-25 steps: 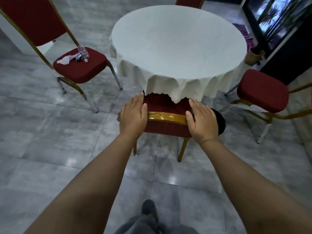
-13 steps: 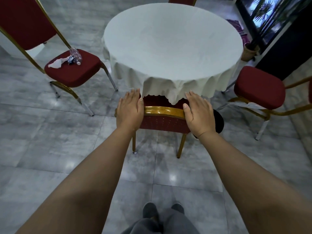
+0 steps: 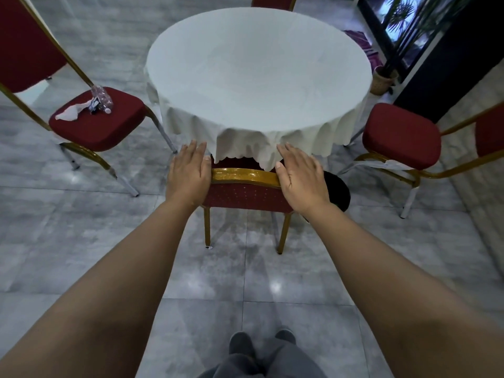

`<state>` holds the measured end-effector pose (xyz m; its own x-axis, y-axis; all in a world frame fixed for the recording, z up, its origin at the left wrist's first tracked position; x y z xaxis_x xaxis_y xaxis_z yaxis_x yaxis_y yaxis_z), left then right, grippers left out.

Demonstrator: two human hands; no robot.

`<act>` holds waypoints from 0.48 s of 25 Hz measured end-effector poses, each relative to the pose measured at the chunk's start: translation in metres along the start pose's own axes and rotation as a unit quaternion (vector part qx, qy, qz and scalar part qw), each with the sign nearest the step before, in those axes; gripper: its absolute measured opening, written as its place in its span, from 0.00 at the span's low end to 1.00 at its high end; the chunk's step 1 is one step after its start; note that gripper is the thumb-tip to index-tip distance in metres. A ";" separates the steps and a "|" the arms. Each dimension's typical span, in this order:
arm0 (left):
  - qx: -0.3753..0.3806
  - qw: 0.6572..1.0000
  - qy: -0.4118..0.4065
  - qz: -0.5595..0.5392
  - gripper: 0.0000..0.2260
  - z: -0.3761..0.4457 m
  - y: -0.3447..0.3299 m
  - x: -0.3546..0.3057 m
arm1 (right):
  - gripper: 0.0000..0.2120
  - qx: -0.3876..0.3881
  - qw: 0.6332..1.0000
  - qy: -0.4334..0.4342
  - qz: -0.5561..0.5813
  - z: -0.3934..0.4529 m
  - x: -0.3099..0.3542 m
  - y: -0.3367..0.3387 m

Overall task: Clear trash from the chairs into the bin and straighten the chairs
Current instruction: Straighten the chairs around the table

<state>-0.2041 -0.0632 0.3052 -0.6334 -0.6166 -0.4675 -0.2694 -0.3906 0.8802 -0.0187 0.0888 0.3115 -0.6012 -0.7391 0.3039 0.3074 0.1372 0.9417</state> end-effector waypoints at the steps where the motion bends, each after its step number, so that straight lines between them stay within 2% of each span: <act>1: 0.006 1.000 0.007 0.005 0.22 -0.001 -0.001 0.000 | 0.28 0.004 1.000 -0.005 0.005 -0.002 -0.002 0.000; 5: -0.001 1.000 0.014 -0.010 0.22 -0.005 0.003 -0.019 | 0.30 0.001 0.999 -0.048 0.021 -0.021 -0.033 0.004; 9: 0.041 0.995 -0.084 0.035 0.24 -0.003 -0.011 -0.087 | 0.30 0.006 0.996 -0.083 0.012 -0.044 -0.084 0.017; 12: 0.061 0.986 -0.125 0.088 0.23 -0.004 -0.025 -0.143 | 0.29 0.008 0.991 -0.132 0.028 -0.062 -0.128 0.029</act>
<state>-0.1034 0.0321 0.3497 -0.8325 -0.4744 -0.2863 -0.2156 -0.1986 0.9561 0.1130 0.1462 0.2907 -0.7565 -0.5321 0.3802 0.3343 0.1849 0.9241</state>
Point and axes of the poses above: each hand's wrist, its own z-axis towards the middle knuckle, its own y-axis out of the back of the hand, x = y × z, the point moved 8 cm from there along z, towards the middle knuckle, and after that the axes turned 2 degrees about -x, right-handed, at the moved point
